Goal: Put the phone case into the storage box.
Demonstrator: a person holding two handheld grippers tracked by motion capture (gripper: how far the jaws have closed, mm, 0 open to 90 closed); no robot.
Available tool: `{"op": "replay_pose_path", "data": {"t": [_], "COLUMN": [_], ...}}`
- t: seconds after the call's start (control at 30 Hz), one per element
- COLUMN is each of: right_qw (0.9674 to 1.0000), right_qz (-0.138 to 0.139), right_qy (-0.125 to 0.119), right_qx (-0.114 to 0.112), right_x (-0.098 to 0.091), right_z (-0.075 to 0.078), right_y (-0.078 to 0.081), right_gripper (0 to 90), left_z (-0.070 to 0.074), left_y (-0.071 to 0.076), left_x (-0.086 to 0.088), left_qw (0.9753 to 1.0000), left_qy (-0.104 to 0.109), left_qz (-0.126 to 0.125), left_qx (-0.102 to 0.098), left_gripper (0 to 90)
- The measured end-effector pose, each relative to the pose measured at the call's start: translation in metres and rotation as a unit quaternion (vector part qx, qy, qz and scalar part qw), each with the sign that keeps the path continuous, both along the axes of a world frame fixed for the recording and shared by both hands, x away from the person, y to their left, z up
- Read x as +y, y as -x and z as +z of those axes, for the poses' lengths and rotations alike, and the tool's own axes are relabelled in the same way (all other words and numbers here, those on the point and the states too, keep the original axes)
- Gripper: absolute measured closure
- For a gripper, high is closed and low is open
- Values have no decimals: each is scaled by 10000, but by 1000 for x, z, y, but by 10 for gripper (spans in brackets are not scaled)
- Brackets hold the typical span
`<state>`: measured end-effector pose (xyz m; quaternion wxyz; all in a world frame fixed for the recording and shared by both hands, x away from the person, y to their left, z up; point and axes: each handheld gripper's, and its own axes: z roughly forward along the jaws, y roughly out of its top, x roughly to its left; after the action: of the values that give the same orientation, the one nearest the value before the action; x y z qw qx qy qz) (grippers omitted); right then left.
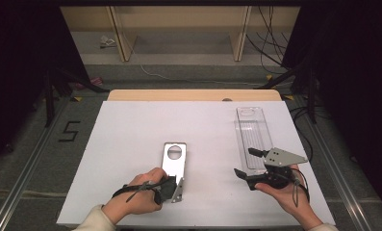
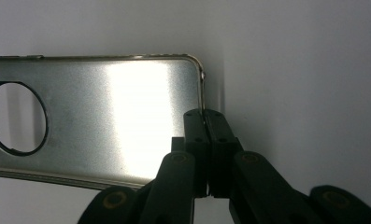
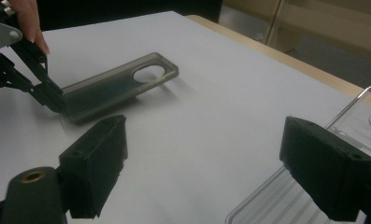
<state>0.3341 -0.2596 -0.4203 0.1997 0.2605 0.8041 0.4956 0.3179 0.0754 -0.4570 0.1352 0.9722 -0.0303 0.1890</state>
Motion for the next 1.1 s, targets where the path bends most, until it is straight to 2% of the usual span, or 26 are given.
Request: {"op": "replay_pose_path", "data": {"t": [0.27, 0.53, 0.67, 0.77, 1.1], "right_qw": [10000, 10000, 9999, 9998, 9984], "right_qz": [-16, -77, -98, -111, -191], "right_qy": [-4, -54, -122, -165, -472], "right_qx": [-3, 1, 20, 42, 253], "right_x": [0, 2, 7, 12, 32], "right_z": [-1, 0, 0, -1, -1], "right_y": [-1, -1, -2, -4, -15], "right_gripper": [160, 161, 162, 162, 175], "left_z": [0, 6, 9, 11, 13], "left_y": [-2, -3, -3, -2, 0], "left_x": [0, 1, 0, -1, -5], "left_qw": [9998, 9986, 9971, 9960, 9951], "left_qy": [168, 395, 544, 642, 708], "left_qz": [121, 196, 206, 228, 169], "left_qx": [-52, -284, -498, -577, -666], "left_gripper": [883, 884, 884, 885, 885]}}
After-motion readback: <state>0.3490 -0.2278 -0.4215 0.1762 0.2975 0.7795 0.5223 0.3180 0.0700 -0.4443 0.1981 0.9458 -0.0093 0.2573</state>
